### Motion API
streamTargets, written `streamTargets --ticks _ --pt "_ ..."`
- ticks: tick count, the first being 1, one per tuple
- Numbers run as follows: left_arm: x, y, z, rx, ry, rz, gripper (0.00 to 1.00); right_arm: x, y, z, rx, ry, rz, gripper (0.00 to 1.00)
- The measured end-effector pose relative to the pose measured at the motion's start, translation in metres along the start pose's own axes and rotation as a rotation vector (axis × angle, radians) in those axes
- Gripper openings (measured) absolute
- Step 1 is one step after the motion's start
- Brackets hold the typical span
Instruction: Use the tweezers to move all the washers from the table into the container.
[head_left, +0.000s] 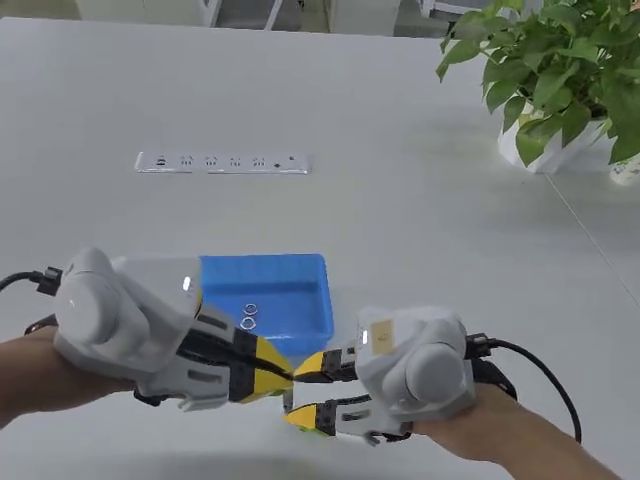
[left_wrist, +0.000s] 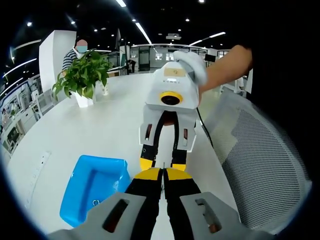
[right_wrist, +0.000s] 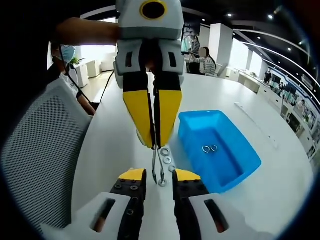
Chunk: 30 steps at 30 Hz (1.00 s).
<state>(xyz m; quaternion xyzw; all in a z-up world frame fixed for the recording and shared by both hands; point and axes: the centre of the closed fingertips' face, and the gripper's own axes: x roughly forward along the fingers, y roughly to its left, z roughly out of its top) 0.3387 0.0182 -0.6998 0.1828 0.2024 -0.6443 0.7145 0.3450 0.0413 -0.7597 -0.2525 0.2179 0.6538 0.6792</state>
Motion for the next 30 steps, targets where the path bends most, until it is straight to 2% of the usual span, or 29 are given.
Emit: streamTargets --ticks 5,11,24,30 --pt "0.0009 -0.0003 0.0006 -0.001 0.002 0.001 0.05 0.0035 -0.0005 0.0012 -0.012 0.000 0.003 0.15" --pt "0.0011 0.0001 0.0010 -0.001 0.007 0.005 0.05 0.0068 0.0026 -0.0019 -0.020 0.016 0.014 0.11" --pt "0.0008 0.0023 0.0006 -0.004 0.020 0.010 0.05 0.0083 0.0018 -0.0038 0.000 0.029 0.000 0.08" --pt "0.0022 0.0014 0.0017 -0.010 0.021 0.013 0.06 0.0086 0.0018 -0.0037 0.011 0.017 -0.008 0.07"
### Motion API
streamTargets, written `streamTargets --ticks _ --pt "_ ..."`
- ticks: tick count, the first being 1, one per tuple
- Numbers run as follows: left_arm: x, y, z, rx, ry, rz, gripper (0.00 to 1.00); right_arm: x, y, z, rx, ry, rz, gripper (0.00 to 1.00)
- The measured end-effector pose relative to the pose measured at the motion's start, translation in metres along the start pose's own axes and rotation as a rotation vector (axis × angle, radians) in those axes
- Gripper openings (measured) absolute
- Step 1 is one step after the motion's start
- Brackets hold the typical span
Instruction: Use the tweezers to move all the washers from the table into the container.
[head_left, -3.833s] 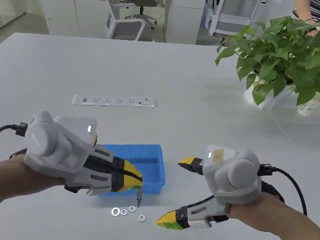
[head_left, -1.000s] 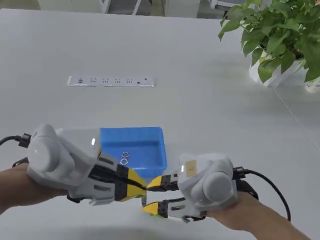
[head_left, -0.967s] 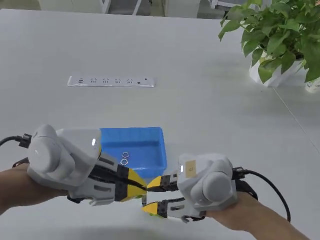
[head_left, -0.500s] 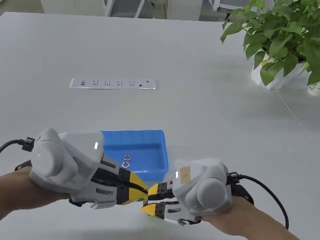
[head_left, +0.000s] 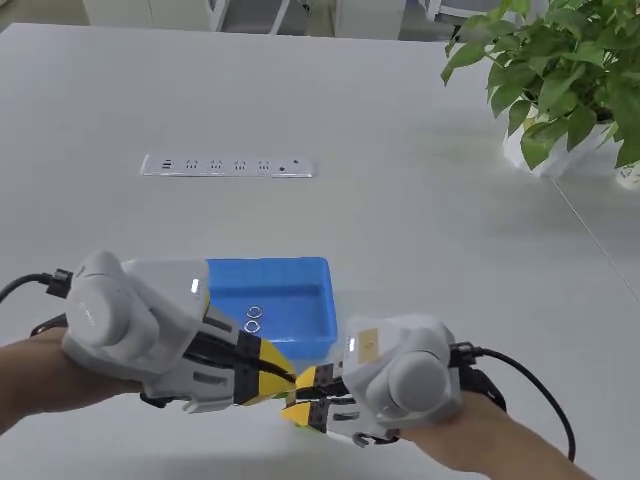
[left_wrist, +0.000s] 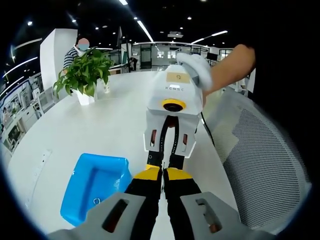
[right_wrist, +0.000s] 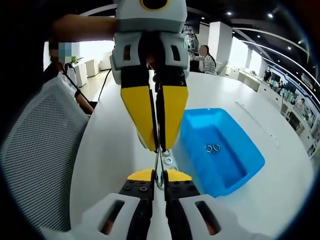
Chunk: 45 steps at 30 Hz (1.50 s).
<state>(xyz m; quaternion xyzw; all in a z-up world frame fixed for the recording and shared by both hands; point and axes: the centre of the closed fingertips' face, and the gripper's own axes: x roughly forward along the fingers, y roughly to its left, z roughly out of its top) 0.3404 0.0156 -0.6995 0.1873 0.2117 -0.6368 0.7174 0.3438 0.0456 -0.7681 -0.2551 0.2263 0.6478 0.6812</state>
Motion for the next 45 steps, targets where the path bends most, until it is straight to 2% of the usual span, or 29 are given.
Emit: streamTargets --ticks 11,18,28,35,40,45 --pt "-0.002 0.003 -0.002 -0.010 0.008 0.012 0.07 0.001 -0.002 0.001 0.010 -0.014 -0.005 0.07" --pt "-0.008 0.007 0.002 -0.028 -0.012 0.030 0.12 0.001 -0.002 0.002 0.007 -0.016 -0.004 0.07" --pt "-0.020 0.010 -0.002 -0.081 -0.023 0.048 0.25 -0.002 -0.004 0.007 0.006 -0.021 0.000 0.07" --pt "-0.030 0.009 -0.009 -0.122 -0.032 0.071 0.33 -0.008 -0.007 0.014 0.000 -0.030 -0.001 0.07" --pt "-0.038 0.007 -0.014 -0.157 -0.046 0.106 0.39 -0.013 -0.009 0.019 -0.002 -0.038 -0.005 0.07" --pt "-0.046 0.004 -0.020 -0.198 -0.060 0.151 0.49 -0.021 -0.013 0.027 -0.008 -0.045 -0.008 0.07"
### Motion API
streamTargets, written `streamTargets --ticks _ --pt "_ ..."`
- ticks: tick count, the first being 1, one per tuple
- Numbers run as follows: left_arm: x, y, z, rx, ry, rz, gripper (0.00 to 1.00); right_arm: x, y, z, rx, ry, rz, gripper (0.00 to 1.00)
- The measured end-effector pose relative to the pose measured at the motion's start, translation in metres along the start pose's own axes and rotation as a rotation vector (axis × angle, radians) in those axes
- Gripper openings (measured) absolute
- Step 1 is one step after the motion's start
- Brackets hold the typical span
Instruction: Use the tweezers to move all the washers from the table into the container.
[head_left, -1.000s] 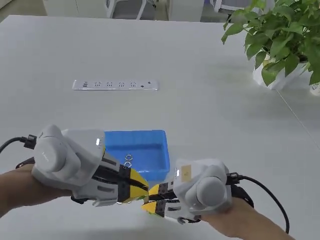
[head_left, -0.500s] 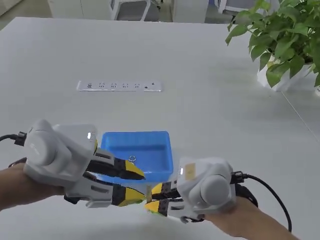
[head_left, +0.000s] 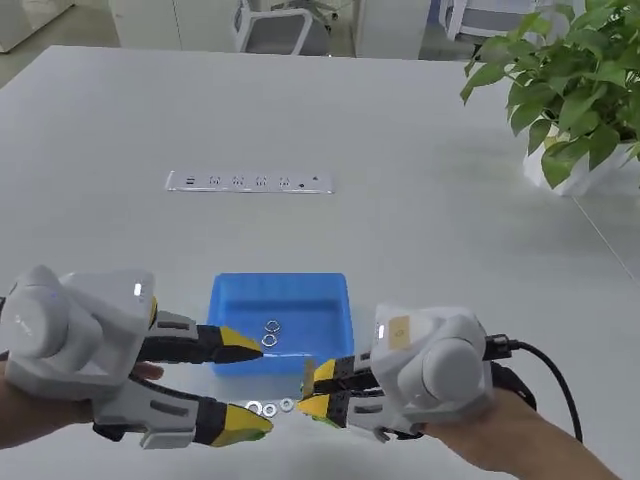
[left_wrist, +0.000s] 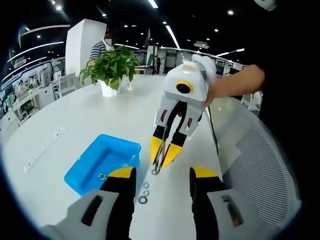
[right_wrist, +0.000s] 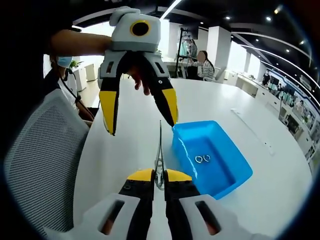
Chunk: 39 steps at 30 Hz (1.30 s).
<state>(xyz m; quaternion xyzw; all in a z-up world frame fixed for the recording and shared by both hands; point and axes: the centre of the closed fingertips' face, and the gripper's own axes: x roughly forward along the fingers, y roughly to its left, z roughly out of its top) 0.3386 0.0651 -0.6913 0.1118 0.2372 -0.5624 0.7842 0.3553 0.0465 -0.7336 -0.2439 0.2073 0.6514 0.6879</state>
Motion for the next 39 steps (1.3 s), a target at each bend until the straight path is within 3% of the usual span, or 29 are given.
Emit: streamTargets --ticks 10,16,26,39 --pt "-0.011 0.002 -0.007 -0.066 -0.033 0.080 0.61 -0.015 -0.017 0.018 -0.017 -0.020 -0.015 0.07" --pt "-0.016 -0.001 -0.009 -0.073 -0.022 0.114 0.67 -0.022 -0.029 0.030 -0.023 -0.047 -0.034 0.07" --pt "-0.025 0.000 -0.013 -0.101 -0.005 0.174 0.82 -0.022 -0.051 0.046 -0.044 -0.084 -0.054 0.07" --pt "-0.033 0.002 -0.016 -0.123 -0.019 0.215 0.92 -0.014 -0.080 0.051 -0.060 -0.137 -0.068 0.08"
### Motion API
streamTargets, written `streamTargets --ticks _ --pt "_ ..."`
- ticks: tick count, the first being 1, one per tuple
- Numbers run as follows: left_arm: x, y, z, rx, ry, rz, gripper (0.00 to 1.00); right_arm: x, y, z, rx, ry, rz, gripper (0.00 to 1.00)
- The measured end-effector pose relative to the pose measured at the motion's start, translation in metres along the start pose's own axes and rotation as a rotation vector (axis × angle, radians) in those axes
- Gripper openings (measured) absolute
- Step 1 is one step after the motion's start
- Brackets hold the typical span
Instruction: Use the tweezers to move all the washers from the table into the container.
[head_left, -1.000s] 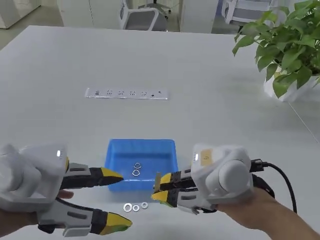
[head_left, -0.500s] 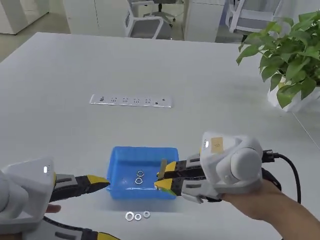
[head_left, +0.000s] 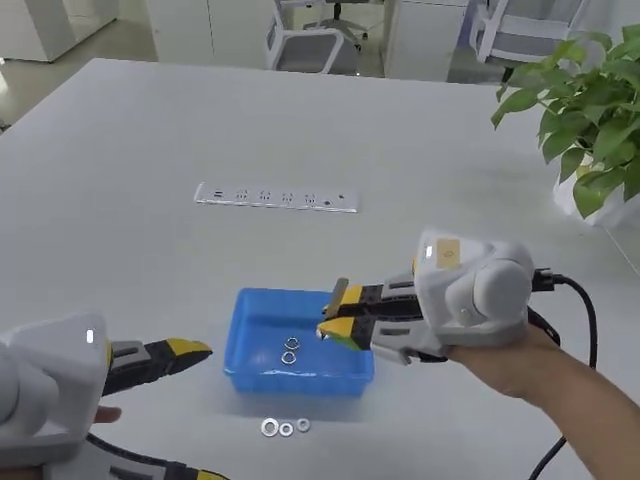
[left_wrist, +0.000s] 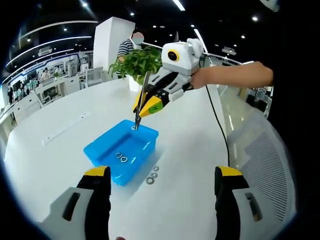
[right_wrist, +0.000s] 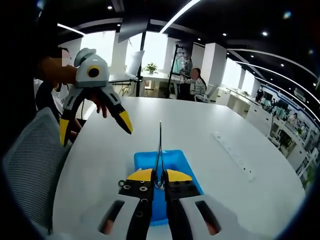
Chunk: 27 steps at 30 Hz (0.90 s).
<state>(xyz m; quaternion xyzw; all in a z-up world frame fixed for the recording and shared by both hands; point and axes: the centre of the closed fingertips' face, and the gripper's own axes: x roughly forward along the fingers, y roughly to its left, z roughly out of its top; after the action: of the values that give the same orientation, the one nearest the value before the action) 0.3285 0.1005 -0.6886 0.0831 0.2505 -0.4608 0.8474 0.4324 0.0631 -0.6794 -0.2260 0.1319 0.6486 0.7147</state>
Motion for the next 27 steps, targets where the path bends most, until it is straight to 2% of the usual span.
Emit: streamTargets --ticks 6,9,15,27 --pt "-0.003 0.005 -0.001 -0.022 -0.014 0.020 0.99 0.008 -0.004 -0.007 -0.001 -0.005 0.021 0.08" --pt "-0.005 0.007 -0.002 -0.030 -0.013 0.025 0.99 0.013 -0.004 -0.012 -0.005 0.002 0.036 0.08" --pt "-0.006 0.010 0.001 -0.042 -0.037 0.035 0.99 0.021 -0.005 -0.023 -0.009 0.009 0.065 0.08" --pt "-0.004 0.014 0.002 -0.074 -0.057 0.057 0.99 0.037 -0.012 -0.037 -0.007 0.023 0.069 0.08"
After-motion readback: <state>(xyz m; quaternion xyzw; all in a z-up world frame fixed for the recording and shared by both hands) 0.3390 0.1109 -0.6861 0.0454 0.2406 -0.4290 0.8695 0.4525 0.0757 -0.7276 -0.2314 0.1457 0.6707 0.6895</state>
